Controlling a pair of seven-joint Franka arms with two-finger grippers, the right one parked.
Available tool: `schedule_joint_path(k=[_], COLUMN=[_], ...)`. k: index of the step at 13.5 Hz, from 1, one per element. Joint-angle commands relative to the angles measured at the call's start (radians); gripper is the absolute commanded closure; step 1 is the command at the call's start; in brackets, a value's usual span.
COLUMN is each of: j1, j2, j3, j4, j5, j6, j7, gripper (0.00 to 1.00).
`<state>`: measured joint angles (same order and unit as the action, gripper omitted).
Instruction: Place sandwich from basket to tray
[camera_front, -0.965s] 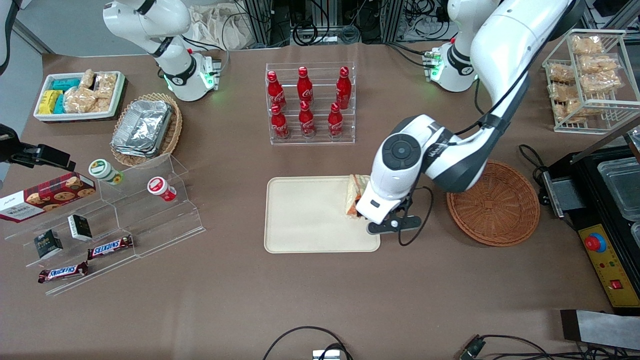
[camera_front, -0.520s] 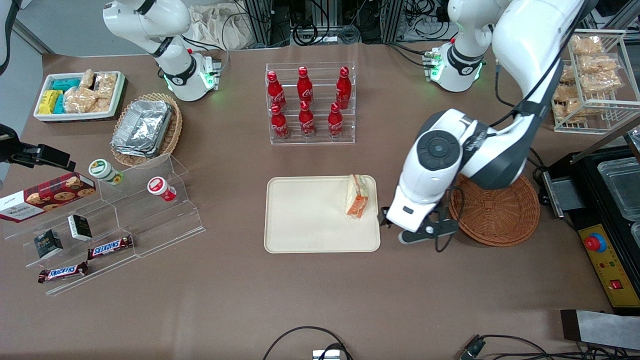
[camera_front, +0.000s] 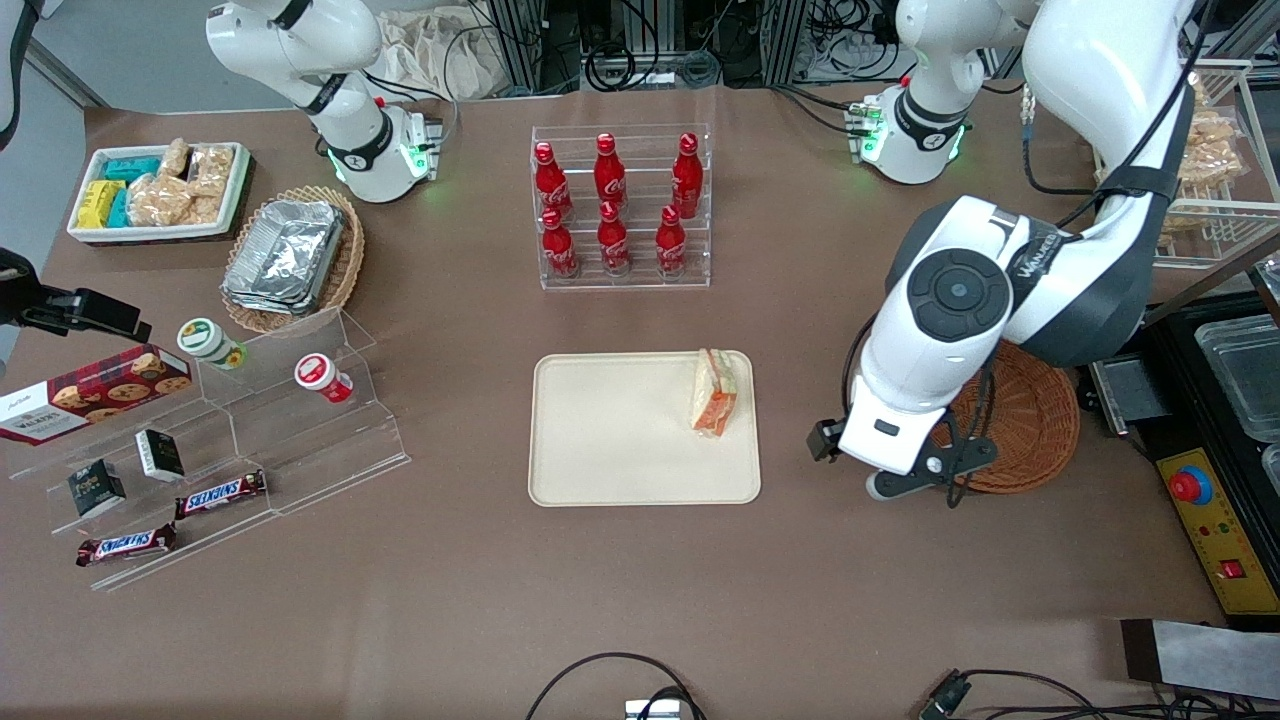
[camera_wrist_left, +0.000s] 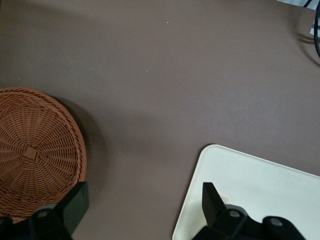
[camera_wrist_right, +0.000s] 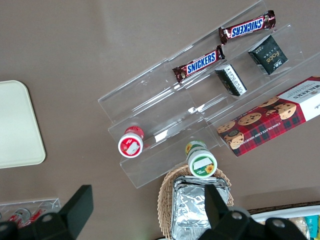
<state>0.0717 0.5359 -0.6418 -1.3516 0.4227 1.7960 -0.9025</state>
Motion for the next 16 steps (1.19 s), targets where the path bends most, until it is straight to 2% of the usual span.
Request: schedule_joint_path(k=[1, 3, 6, 11, 14, 16], j1=[0.02, 0.03, 0.016, -0.027, -0.038, -0.039], j2=[-0.034, -0.074, -0.164, -0.264, -0.315, -0.345], j3=[0.001, 0.007, 0.155, 0.361, 0.425, 0.464], j4=[0.005, 0.008, -0.003, -0.015, -0.031, -0.035], j5=[-0.016, -0.042, -0.194, -0.309, -0.32, -0.352], j6=[-0.065, -0.086, -0.112, -0.196, -0.234, -0.26], j7=[0.037, 0.115, 0.284, 0.56, 0.674, 0.73], gripper=[0.0, 0.0, 0.0, 0.0, 0.0, 0.0])
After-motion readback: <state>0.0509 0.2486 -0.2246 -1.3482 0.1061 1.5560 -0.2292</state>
